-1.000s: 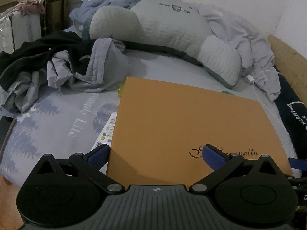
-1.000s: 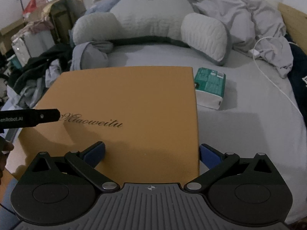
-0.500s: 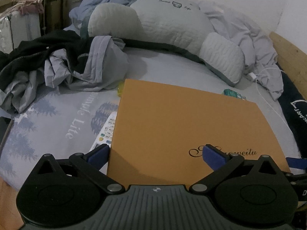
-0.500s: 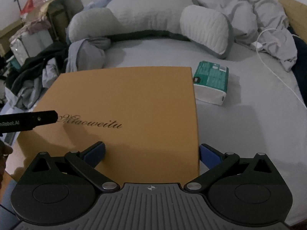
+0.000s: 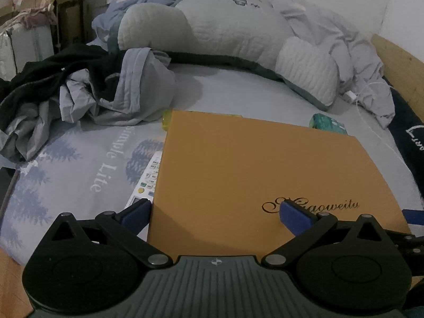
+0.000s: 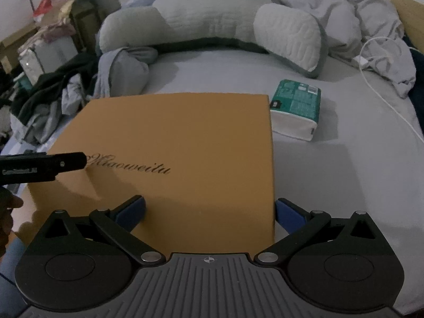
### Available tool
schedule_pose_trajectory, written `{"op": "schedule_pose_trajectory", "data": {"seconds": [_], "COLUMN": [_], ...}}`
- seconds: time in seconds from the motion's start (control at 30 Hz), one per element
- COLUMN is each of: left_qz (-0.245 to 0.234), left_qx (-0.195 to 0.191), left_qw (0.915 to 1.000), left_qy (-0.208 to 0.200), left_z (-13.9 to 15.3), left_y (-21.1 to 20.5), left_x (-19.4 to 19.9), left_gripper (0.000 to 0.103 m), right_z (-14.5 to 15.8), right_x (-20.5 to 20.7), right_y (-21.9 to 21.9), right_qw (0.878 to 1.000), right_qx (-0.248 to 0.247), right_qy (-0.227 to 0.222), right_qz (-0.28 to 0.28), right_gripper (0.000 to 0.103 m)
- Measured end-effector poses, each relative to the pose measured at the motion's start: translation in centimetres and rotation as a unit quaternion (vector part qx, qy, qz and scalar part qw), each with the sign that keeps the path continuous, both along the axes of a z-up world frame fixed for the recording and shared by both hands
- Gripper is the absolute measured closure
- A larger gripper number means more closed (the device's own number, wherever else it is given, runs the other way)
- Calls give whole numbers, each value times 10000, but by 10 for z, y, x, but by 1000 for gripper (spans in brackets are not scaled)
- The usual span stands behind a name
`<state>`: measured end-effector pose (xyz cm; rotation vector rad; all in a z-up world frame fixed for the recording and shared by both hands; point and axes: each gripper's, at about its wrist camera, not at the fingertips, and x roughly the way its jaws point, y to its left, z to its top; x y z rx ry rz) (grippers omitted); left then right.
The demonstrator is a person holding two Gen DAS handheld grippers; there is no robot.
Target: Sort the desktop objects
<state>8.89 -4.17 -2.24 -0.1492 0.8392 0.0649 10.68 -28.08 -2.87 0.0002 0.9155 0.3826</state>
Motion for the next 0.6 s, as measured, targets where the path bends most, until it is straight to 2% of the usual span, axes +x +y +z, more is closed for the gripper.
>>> {"op": "schedule_pose_trajectory", "data": {"seconds": [0.37, 0.6], "left_qz": [-198, -221], "left_qx": [109, -5], "left_qw": [9995, 9994], "left_qy": [-215, -255], "left_z": [-5, -9], "left_y": [-2, 1], "left_x": [-9, -11], "left_gripper": [0, 0], "right_z": [-3, -4], "right_x": [-3, -4], "right_y": [-5, -3], "right_qw": [9999, 9999], "right_qx": [57, 4], "right_qy": [-30, -1], "right_qz": [125, 161], "right_gripper": [0, 0]}}
